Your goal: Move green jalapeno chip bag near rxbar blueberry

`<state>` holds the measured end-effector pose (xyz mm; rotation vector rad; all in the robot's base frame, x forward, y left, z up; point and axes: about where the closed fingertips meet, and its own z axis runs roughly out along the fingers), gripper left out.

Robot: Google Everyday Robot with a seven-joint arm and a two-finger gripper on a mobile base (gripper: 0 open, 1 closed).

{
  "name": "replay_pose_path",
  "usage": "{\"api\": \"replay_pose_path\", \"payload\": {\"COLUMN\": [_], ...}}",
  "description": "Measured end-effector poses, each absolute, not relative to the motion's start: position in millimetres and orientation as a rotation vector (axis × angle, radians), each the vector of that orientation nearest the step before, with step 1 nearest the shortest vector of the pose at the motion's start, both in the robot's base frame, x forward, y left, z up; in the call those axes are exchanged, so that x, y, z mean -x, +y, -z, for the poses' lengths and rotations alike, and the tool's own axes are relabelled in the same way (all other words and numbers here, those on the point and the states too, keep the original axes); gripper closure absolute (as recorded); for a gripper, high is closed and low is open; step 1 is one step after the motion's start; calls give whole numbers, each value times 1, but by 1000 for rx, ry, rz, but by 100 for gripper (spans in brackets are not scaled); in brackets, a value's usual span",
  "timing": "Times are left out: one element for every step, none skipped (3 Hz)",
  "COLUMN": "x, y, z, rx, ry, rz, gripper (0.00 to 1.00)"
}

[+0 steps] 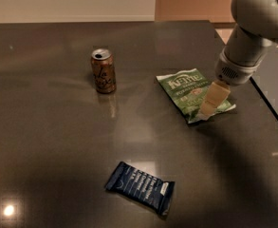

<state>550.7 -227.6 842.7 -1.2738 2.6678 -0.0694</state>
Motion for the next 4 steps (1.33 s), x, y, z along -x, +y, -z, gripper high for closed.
{"api": "replay_pose_path", "payload": {"x": [-555, -557, -555, -552], "y": [-228, -226, -222, -217], "z": [-837, -836, -838, -842], "rx": [1260, 1252, 1254, 1261], "ry": [2688, 2698, 2691, 2677], "rz": [69, 56, 23, -8], "gripper": [0, 14, 36, 61]}}
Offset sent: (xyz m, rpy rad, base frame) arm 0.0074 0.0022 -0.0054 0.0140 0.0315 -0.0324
